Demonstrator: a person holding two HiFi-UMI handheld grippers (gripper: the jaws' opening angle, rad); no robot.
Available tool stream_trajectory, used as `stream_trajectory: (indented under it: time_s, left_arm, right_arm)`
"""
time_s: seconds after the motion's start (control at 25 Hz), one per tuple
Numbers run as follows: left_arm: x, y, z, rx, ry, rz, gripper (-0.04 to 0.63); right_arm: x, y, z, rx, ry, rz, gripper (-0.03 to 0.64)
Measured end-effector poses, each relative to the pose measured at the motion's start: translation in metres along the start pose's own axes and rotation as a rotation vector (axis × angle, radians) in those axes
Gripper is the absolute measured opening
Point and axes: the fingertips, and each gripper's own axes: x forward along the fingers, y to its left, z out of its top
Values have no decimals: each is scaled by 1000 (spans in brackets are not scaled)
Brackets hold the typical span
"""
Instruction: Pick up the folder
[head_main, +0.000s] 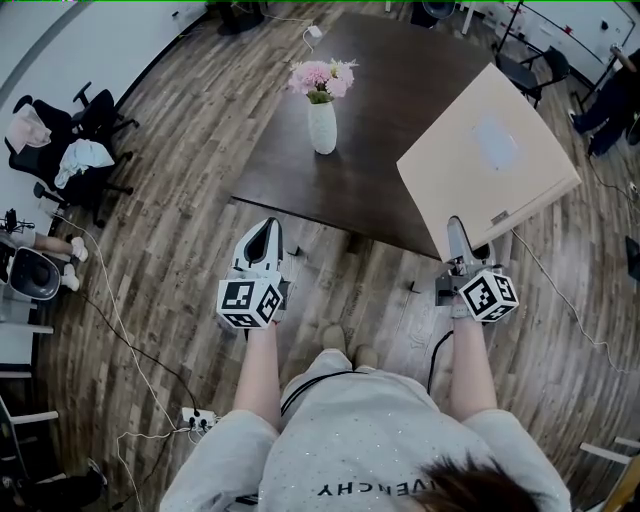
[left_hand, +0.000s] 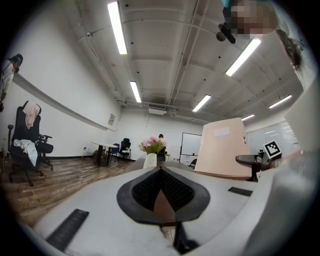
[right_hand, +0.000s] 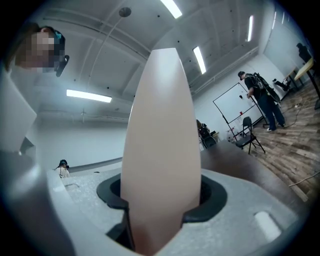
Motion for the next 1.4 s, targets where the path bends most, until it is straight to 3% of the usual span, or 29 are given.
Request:
stream_trajectory:
  time_s: [1.4]
  left_arm:
    - [19,-11,35,-1,-60,-29,-2]
  right_arm:
    - [-1,3,43,-107,-77,-19,254]
